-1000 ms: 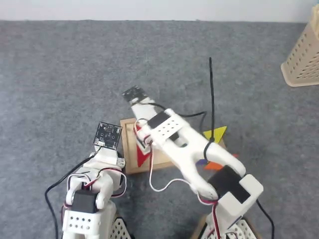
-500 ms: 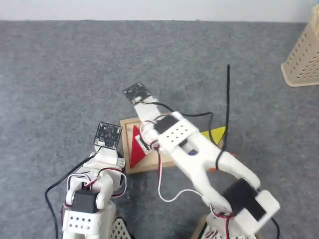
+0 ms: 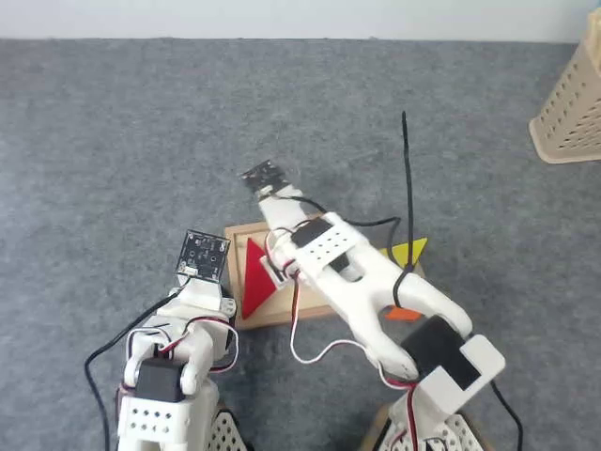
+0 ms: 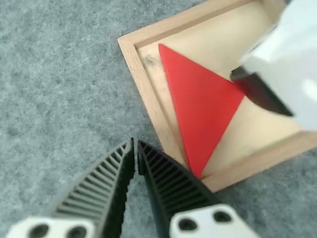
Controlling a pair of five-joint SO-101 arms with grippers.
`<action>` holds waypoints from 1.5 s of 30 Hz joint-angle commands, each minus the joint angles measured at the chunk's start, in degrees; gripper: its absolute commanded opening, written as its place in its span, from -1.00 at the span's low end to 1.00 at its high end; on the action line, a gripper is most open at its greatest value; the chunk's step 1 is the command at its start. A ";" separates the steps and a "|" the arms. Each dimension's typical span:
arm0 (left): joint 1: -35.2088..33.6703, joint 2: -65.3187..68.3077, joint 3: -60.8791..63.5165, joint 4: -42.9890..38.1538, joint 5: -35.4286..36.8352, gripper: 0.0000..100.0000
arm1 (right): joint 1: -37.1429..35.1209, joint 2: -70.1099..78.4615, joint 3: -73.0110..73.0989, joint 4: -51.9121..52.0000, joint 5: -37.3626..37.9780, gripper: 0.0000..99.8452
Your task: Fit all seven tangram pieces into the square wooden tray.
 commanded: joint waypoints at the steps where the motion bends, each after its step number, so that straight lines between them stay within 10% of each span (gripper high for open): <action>1: 0.00 -1.14 -1.10 0.35 0.35 -0.98 | -3.30 -0.13 -2.64 0.57 4.84 -0.98; 17: 0.00 -1.14 -1.10 0.35 0.35 -0.98 | 5.49 -9.63 -2.46 7.25 5.98 -0.97; 24: 0.00 -1.14 -1.10 0.35 0.35 -0.98 | 7.69 -3.12 -3.25 8.75 5.80 -0.63; 45: 0.00 -1.14 -1.10 0.35 0.35 -0.98 | 19.74 8.31 -13.10 11.30 3.43 -0.90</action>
